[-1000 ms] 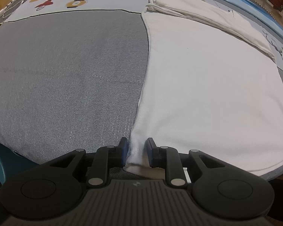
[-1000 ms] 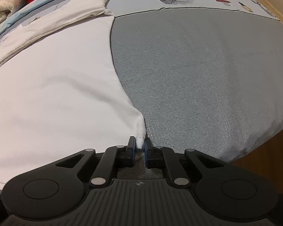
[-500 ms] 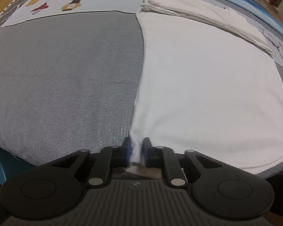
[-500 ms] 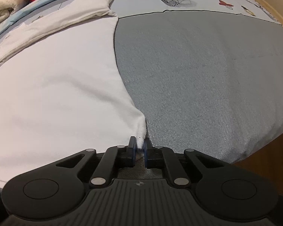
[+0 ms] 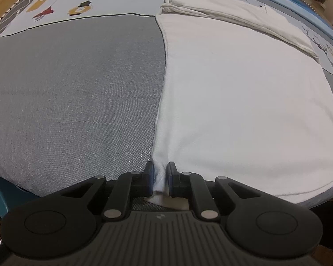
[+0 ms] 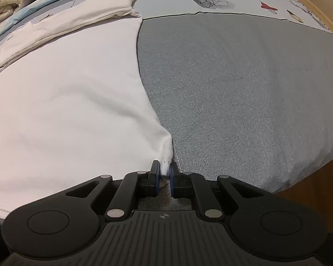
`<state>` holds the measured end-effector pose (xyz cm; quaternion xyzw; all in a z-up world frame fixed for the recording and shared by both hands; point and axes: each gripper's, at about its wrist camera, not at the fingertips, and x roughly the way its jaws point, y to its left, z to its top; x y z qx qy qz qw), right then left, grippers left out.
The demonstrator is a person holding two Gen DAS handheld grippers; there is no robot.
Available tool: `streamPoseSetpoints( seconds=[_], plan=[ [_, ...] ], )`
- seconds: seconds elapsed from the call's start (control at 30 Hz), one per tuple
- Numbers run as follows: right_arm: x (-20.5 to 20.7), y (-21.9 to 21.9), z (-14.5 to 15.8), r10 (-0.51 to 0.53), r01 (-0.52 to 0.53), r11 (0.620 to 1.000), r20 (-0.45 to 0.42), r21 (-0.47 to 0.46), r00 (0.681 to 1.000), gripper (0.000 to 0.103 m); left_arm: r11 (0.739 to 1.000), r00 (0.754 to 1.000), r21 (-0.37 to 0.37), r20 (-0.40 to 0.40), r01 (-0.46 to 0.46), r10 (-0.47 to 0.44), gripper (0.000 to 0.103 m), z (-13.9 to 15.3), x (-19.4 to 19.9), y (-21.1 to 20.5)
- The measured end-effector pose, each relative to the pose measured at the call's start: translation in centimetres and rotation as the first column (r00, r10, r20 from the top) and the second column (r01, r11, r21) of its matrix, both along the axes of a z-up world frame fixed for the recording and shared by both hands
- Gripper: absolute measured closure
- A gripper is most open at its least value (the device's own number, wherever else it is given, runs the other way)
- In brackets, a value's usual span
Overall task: Fold small clothes
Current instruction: 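Pinch the shirt side edge with both tools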
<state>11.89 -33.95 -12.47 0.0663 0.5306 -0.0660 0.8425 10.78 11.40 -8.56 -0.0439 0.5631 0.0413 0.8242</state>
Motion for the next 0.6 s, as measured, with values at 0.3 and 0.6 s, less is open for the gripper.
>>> streamPoseSetpoints(
  seconds=[0.3,0.6],
  plan=[
    [-0.4,0.0,0.1,-0.002,0.002,1.000,0.010,0.004,1.000,0.096,1.000,1.000,0.007,0.004,0.007,-0.007,0.091,0.0,-0.2,-0.3],
    [-1.0,-0.3,1.4,-0.019,0.017,1.000,0.078,0.026,0.997,0.097,0.999,0.999,0.029,0.031,0.036,-0.037,0.097,0.6,-0.5,-0.8]
  ],
)
